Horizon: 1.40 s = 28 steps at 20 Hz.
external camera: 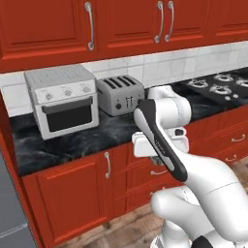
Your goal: Pick up the tongs from the counter and place them near the plate next to the oven.
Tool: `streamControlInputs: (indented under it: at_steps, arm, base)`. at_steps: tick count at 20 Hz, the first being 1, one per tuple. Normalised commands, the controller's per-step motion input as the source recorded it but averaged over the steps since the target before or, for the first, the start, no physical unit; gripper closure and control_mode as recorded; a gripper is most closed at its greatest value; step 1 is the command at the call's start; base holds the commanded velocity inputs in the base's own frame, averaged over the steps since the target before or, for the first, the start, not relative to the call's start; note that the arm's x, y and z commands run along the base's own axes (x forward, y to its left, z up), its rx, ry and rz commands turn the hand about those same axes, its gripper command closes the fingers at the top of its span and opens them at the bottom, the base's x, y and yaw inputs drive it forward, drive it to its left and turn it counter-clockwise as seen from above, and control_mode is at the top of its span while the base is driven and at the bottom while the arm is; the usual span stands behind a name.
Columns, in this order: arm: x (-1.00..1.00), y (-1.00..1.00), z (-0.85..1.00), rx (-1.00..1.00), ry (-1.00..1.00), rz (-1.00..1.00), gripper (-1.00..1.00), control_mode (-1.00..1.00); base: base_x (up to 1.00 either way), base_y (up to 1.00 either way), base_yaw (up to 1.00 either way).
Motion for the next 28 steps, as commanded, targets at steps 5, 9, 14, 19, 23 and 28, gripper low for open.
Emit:
streamControlInputs:
  at_steps: [5, 9, 14, 19, 23, 28]
  arm:
    - [0.00, 0.00, 0.00, 0.00, 0.00, 0.00, 1.00, 1.00]
    - [0.00, 0.00, 0.00, 0.00, 0.00, 0.00, 1.00, 1.00]
    - [0.00, 0.00, 0.00, 0.00, 0.00, 0.00, 1.00, 1.00]
    - [0.00, 0.00, 0.00, 0.00, 0.00, 0.00, 1.00, 1.00]
    - [0.00, 0.00, 0.00, 0.00, 0.00, 0.00, 1.00, 1.00]
    - [0.00, 0.00, 0.00, 0.00, 0.00, 0.00, 1.00, 1.00]
  base:
    - [0.10, -0.75, -0.44]
    - [0.15, -0.73, -0.48]
    - [0.21, -0.65, -0.48]
    - [0.26, -0.53, -0.46]
    - [0.34, -0.41, -0.44]
    - [0.42, -0.38, -0.42]
